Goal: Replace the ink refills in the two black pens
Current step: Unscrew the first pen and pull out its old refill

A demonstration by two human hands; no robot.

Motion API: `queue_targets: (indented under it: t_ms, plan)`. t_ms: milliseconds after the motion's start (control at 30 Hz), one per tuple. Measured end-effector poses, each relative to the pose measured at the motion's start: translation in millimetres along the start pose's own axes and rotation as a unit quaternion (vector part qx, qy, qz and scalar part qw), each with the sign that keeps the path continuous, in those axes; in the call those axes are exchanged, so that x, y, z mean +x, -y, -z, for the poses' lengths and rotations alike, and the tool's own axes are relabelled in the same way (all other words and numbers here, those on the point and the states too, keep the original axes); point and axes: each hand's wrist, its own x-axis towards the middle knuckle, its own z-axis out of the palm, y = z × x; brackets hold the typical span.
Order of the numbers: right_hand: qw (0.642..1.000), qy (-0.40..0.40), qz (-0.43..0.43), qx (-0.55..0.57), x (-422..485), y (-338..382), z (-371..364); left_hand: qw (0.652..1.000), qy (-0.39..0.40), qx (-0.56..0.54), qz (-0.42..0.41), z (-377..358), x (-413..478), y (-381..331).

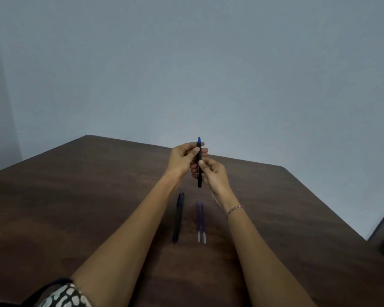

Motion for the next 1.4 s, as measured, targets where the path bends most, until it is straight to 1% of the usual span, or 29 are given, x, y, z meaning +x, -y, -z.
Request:
queue_targets:
  t_ms: [233,433,567,700,933,1100,1200,1400]
  plan:
    - [1.0,0.005,0.003,0.001,1,-3,-2,0.998,-0.044,-0.048,0.002,4,2,7]
    - [1.0,-0.004,0.011,-0.005,4,-4,-1,0.996,-0.074,-0.046,-0.027,8,3,8]
    - [1.0,-0.014,0.016,0.001,6,-5,3,0.996,-0.036,-0.085,-0.014,11,5,8]
    - [1.0,-0.012,0.001,0.01,4,-3,4,0.995,-0.01,-0.093,-0.031,14,3,5]
    - [0.999,0.021,-0.021,0.016,-1,-1,2,0.994,-0.01,-0.103,-0.043,21,0,2]
    - [0.999,0.024,-0.037,-0.004,-1,-3,7,0.996,-0.005,-0.091,0.001,19,3,7]
    - [0.998,0.024,-0.039,-0.032,-1,-4,8,0.996,-0.016,-0.088,0.02,21,5,8]
    - [0.997,0.025,-0.034,-0.057,-2,-1,9,0.995,-0.038,-0.096,0.001,24,5,8]
